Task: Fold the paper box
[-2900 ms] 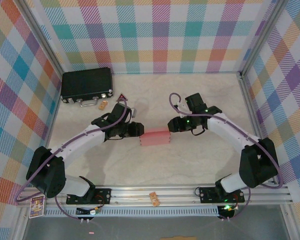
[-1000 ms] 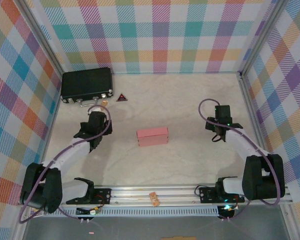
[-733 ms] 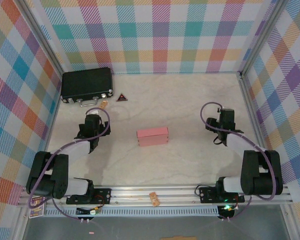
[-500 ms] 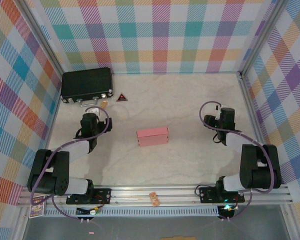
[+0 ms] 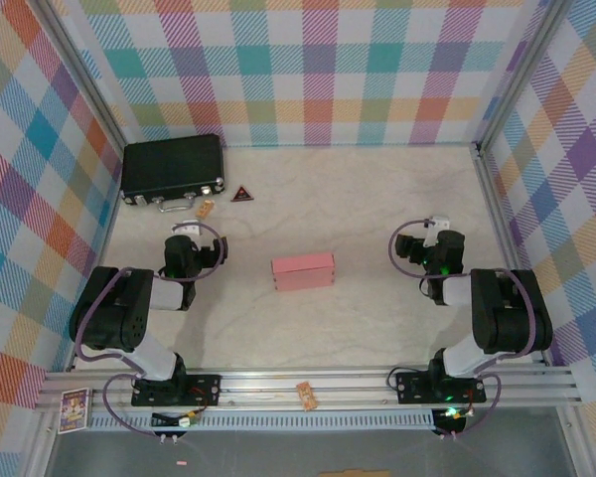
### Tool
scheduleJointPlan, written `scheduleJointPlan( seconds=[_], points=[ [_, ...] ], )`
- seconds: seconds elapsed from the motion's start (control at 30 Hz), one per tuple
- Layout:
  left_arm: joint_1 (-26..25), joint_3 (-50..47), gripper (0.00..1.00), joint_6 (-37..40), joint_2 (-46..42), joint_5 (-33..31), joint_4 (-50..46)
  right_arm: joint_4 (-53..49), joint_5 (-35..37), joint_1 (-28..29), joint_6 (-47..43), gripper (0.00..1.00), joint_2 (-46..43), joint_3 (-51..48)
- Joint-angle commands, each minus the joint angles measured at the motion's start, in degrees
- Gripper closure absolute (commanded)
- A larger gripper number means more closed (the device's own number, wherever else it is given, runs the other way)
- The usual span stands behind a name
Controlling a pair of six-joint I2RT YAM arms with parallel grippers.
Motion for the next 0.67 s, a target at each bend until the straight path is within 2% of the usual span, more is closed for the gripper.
scheduleJointPlan(
  seconds=[0.0,0.17,0.63],
  points=[
    [0.89,0.25,0.0,-0.85,-0.39,-1.37,3.9,5.36,-0.35,0.11,-0.61,0.01,-0.32,0.77],
    [0.85,2.16,0.0,0.47,-0.17,2.13,0.54,5.23,-0.25,0.09,-0.69,0.01,-0.43,0.72],
    [0.89,2.02,0.0,0.42,-0.14,2.25,0.69,5.06,-0.35,0.15,-0.78,0.01,-0.44,0.81]
  ],
)
